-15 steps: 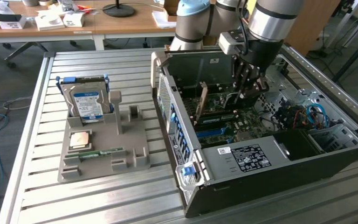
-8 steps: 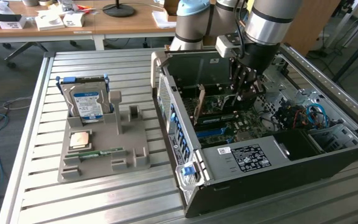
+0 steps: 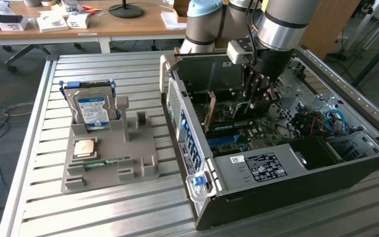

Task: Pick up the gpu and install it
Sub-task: 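Insert the gpu into the slot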

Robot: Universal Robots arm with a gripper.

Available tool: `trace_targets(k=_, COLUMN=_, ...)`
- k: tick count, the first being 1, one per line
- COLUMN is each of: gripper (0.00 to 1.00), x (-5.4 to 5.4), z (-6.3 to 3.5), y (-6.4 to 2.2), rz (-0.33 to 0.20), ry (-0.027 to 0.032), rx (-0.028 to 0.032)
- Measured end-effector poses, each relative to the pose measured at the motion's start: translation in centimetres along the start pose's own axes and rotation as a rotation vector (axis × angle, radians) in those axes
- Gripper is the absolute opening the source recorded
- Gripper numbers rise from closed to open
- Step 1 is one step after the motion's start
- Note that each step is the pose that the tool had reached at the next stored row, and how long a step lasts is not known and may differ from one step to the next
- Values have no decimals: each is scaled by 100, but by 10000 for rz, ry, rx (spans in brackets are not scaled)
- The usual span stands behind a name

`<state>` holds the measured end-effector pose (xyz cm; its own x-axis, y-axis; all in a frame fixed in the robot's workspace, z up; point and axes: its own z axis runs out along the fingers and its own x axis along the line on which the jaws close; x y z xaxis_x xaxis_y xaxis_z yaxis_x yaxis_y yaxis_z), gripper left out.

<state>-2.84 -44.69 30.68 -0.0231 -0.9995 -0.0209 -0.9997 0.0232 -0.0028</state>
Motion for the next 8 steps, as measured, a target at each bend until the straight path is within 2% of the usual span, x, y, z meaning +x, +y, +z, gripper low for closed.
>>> trace_targets(k=8, gripper=26, x=89, z=-1, y=-2, rz=1, ry=-1, rx=0)
